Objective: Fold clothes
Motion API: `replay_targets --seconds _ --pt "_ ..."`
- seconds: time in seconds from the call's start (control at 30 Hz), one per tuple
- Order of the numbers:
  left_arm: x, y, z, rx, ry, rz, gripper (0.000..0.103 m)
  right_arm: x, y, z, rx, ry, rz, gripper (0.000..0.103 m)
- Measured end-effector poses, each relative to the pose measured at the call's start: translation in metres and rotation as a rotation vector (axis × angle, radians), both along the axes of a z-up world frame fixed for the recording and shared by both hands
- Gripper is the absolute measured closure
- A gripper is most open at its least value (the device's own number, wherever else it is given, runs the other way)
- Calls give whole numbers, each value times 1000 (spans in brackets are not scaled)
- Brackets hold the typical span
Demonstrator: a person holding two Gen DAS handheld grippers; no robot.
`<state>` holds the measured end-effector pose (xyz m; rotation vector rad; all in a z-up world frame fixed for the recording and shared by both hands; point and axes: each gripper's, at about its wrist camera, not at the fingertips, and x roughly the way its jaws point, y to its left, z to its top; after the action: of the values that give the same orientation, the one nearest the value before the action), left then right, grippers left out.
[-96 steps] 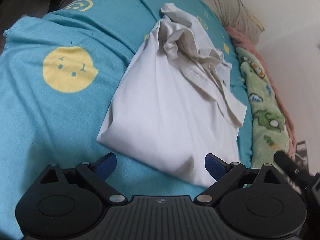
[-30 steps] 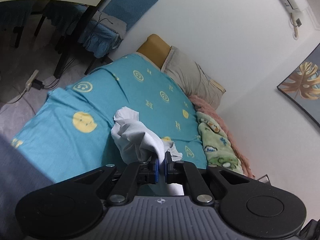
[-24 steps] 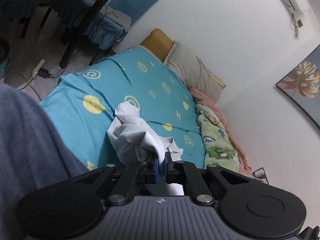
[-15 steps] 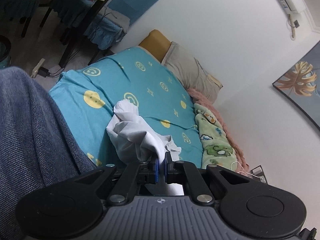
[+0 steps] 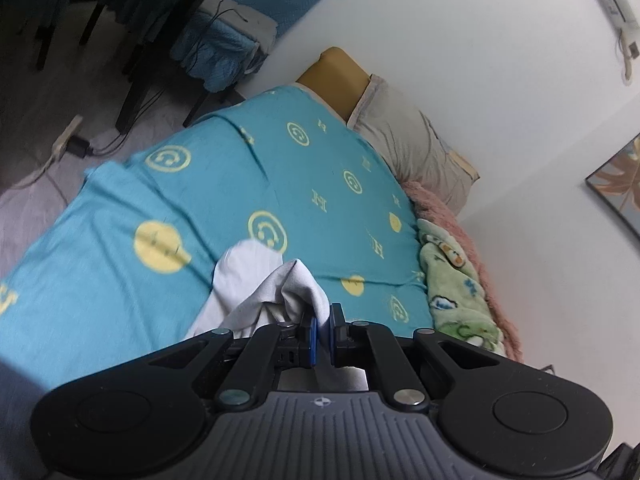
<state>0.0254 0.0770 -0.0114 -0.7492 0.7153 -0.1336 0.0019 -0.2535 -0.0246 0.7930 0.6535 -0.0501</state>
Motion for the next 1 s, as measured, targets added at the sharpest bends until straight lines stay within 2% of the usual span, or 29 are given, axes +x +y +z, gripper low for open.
replay_targets --seconds 0.2,0.4,0.53,0.7,0.8,0.97,1.0 --pt "63 -9 -24 -8 22 16 97 62 -5 -25 8 55 -7 93" --pt "112 -31 -38 115 -21 -52 96 104 -18 -55 24 99 -19 92" --pt "108 -36 -53 144 -113 -71 96 120 -24 -67 40 107 2 92" --pt "119 -25 -71 95 -87 -44 96 135 -21 -73 19 96 55 91" --pt "131 -23 -78 110 -88 -50 95 144 -18 -77 3 87 88 91" --pt "147 -29 -90 181 -62 -70 94 167 -13 -92 -46 131 134 90" --pt "148 -30 -90 188 -59 -77 86 169 -11 -93 -65 136 147 84"
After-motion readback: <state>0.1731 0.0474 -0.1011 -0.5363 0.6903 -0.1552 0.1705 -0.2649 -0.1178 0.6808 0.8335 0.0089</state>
